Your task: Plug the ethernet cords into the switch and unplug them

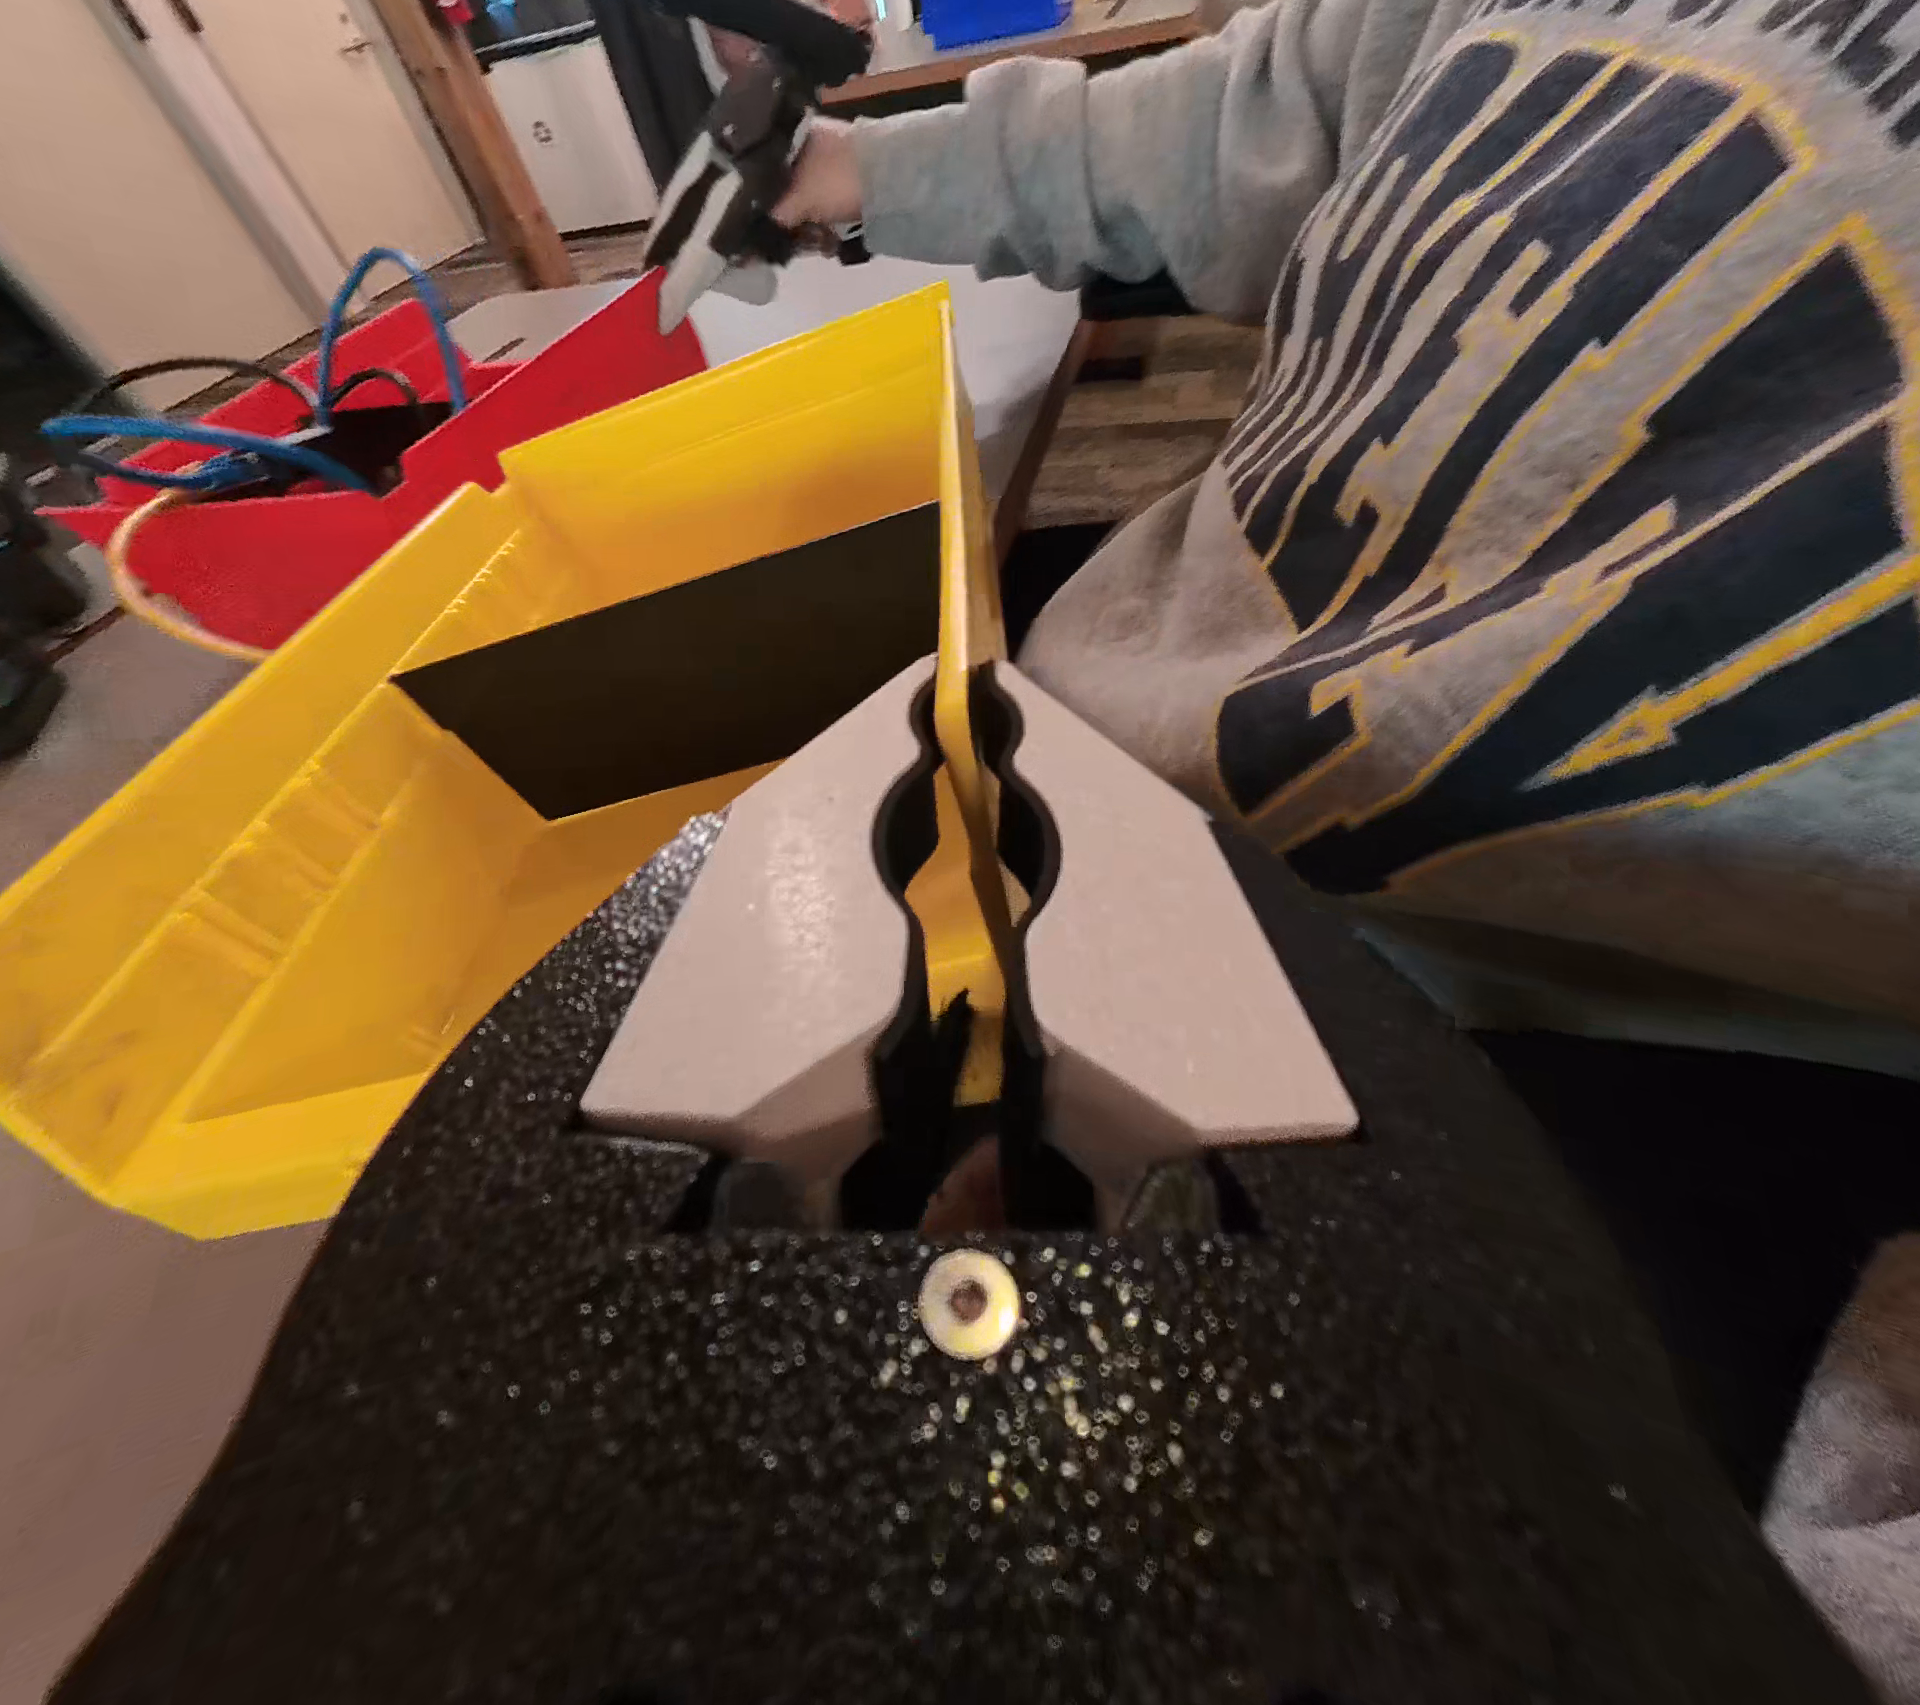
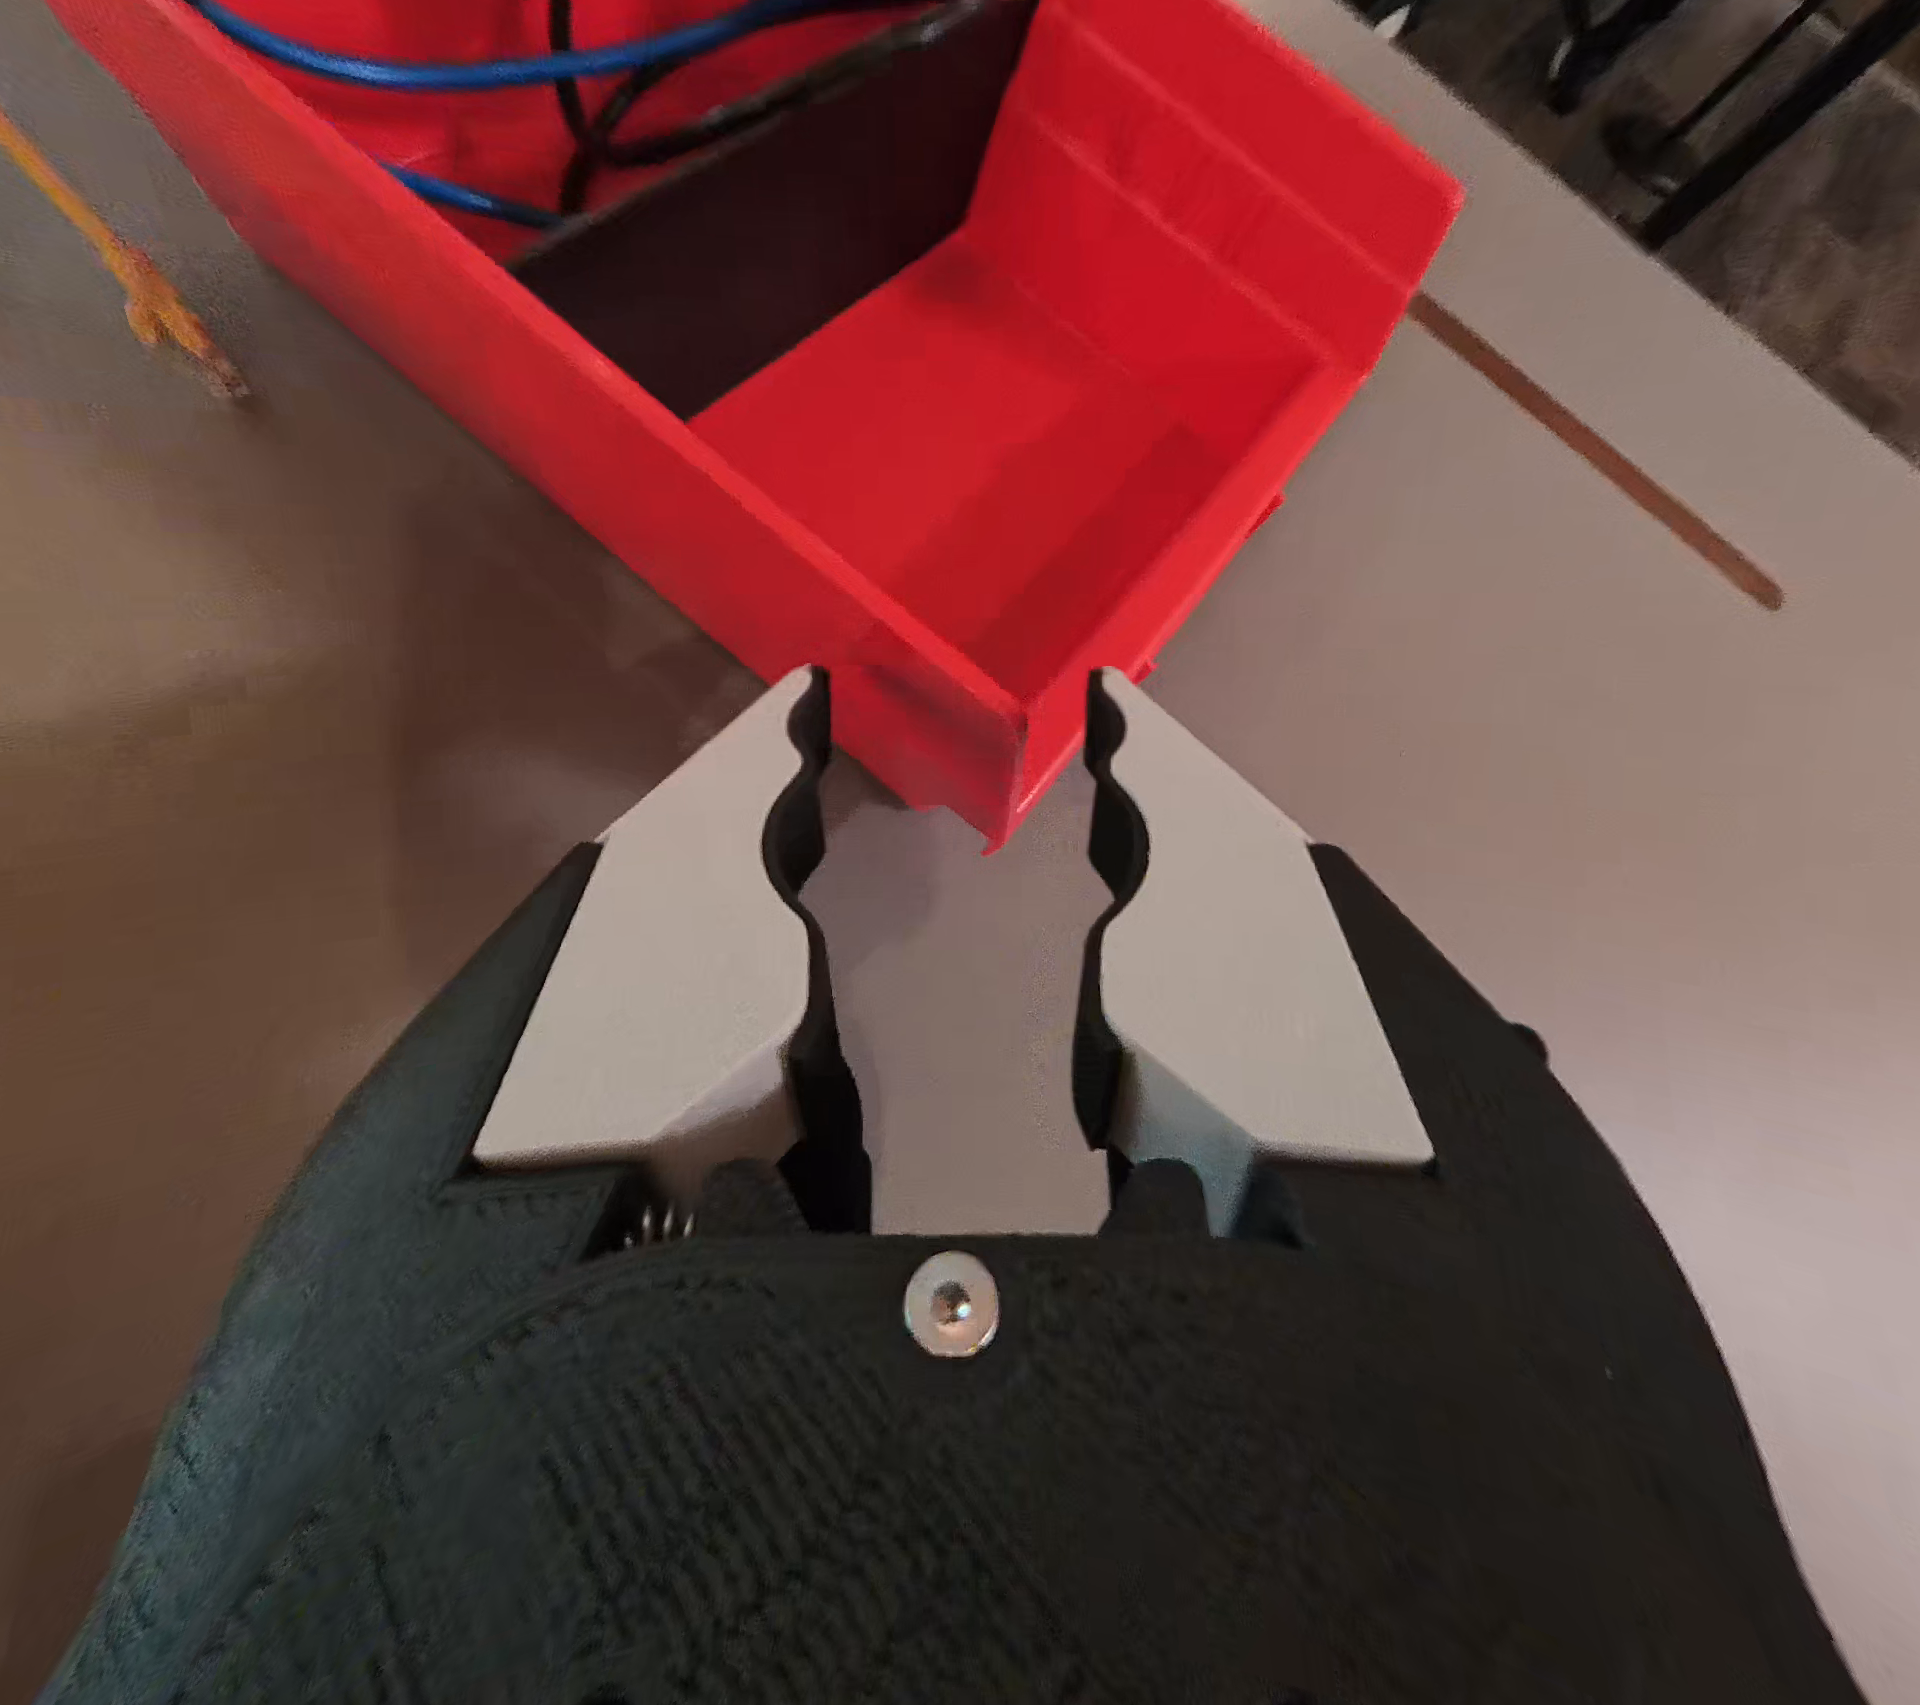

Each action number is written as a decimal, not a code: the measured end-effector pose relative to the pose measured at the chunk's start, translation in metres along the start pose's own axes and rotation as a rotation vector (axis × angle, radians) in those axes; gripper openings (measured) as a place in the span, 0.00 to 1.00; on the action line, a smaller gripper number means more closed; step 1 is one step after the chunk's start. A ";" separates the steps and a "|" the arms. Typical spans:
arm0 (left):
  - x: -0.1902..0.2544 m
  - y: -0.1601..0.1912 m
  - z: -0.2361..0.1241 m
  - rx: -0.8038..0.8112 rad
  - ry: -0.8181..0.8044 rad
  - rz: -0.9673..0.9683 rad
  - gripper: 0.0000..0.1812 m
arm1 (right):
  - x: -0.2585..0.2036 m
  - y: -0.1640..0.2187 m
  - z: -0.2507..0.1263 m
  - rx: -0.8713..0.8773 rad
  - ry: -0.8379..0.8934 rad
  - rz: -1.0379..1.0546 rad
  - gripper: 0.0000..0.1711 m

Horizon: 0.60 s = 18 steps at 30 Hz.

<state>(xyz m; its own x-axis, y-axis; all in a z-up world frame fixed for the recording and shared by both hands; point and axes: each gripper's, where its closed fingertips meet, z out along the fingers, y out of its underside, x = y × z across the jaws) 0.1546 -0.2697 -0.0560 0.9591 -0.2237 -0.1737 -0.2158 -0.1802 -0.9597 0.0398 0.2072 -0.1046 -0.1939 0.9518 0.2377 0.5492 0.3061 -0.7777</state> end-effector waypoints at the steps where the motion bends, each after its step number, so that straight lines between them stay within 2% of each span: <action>1: 0.005 -0.002 0.006 0.004 0.021 0.002 0.01 | -0.001 -0.005 -0.008 0.027 0.007 0.002 0.29; 7: 0.018 -0.012 0.064 -0.007 0.106 0.059 0.01 | 0.000 -0.024 -0.074 0.137 0.080 -0.036 0.28; 11: 0.013 -0.012 0.118 -0.030 0.139 0.096 0.01 | -0.015 -0.026 -0.119 0.197 0.010 0.068 0.28; 15: 0.005 -0.018 0.167 -0.014 0.185 0.135 0.01 | -0.047 0.010 -0.132 0.018 -0.133 0.211 0.36; 18: 0.005 -0.023 0.205 -0.002 0.210 0.162 0.01 | -0.055 0.039 -0.131 -0.137 -0.145 0.259 0.36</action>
<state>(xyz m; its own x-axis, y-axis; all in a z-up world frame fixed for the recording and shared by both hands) 0.2019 -0.0700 -0.0800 0.8530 -0.4438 -0.2746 -0.3637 -0.1281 -0.9227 0.1784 0.1696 -0.0714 -0.1419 0.9885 -0.0514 0.6976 0.0630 -0.7138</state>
